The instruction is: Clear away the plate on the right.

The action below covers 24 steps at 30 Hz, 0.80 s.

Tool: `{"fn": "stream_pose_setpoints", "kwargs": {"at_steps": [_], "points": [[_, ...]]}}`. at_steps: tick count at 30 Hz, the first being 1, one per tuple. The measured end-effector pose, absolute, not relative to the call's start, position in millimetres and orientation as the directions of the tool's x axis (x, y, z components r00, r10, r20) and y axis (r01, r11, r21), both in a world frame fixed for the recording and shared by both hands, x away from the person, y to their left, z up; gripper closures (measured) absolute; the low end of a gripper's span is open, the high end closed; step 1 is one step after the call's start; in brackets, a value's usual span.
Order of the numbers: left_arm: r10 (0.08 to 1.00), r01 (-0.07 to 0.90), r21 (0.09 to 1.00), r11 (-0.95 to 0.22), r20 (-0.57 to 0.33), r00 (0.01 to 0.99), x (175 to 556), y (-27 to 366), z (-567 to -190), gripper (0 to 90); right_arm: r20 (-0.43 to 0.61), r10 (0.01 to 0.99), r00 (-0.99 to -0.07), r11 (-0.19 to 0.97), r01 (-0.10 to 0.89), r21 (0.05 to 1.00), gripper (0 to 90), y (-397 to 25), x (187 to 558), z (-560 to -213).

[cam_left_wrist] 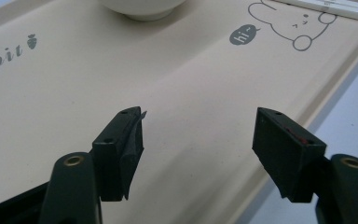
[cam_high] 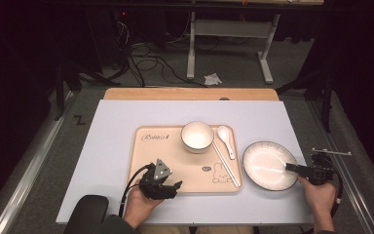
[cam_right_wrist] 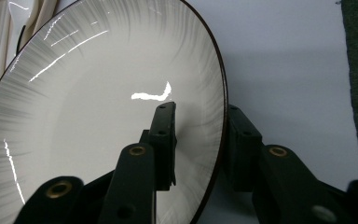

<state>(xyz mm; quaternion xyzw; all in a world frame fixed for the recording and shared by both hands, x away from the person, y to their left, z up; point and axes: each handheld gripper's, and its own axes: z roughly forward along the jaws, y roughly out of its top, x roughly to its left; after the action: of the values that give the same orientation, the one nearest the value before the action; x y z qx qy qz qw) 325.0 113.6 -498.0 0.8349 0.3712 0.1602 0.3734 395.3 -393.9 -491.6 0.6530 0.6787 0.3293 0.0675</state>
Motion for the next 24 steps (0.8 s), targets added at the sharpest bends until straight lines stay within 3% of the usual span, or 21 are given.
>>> {"fn": "stream_pose_setpoints", "kwargs": {"at_steps": [19, 24], "points": [[0.749, 0.503, 0.739, -0.447, 0.002, 0.663, 321, 116, -499, 35.6, 0.528, 0.844, -0.099, -0.189, 0.865, 0.465, 83.2, -410, 405, -497], [0.746, 0.503, 0.738, -0.45, 0.0, 0.666, 322, 116, -499, 35.7, 0.546, 0.829, -0.119, -0.202, 0.847, 0.491, 85.0, -410, 403, -493]]}}
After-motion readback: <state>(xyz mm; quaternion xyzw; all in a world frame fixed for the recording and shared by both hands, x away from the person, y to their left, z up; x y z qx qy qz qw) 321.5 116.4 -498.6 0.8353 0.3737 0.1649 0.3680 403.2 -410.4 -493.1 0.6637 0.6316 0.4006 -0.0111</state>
